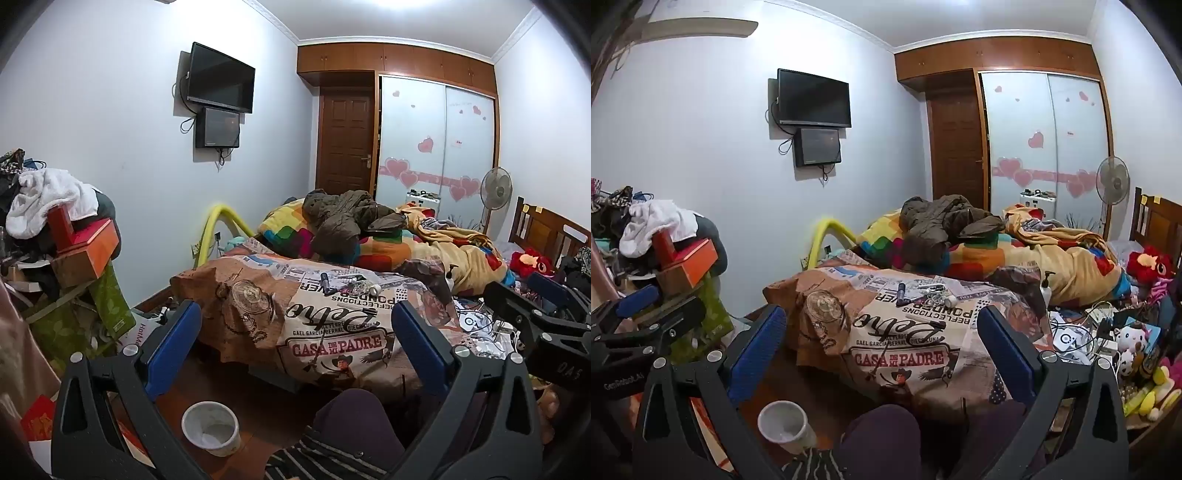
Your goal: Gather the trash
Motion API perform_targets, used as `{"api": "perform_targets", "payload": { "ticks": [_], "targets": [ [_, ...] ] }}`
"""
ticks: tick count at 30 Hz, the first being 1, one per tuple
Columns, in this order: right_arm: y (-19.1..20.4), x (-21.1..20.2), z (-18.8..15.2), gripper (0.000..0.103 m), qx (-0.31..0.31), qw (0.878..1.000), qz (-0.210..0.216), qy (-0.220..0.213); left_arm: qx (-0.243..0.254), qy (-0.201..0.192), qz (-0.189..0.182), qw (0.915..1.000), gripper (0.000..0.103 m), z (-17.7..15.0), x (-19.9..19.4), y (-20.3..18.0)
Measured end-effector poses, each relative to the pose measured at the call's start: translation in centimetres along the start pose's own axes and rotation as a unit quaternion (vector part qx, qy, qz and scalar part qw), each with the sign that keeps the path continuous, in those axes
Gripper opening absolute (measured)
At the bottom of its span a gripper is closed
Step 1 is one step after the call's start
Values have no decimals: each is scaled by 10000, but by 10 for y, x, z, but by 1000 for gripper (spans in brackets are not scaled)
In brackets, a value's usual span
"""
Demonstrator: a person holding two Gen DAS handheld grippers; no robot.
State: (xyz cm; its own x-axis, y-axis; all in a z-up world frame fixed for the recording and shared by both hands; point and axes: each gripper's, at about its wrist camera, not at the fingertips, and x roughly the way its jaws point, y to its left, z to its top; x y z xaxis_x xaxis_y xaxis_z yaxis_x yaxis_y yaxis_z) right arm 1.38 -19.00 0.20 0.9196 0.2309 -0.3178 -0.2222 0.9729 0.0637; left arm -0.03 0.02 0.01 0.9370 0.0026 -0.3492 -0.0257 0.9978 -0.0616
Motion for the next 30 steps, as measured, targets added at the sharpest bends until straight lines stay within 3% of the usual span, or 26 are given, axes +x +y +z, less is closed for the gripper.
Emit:
{"api": "perform_targets", "payload": {
  "ticks": [30],
  "targets": [
    [6, -5, 5, 103, -48, 10000, 0, -20, 43, 70, 75, 9999, 103, -7, 2, 1]
  ]
}}
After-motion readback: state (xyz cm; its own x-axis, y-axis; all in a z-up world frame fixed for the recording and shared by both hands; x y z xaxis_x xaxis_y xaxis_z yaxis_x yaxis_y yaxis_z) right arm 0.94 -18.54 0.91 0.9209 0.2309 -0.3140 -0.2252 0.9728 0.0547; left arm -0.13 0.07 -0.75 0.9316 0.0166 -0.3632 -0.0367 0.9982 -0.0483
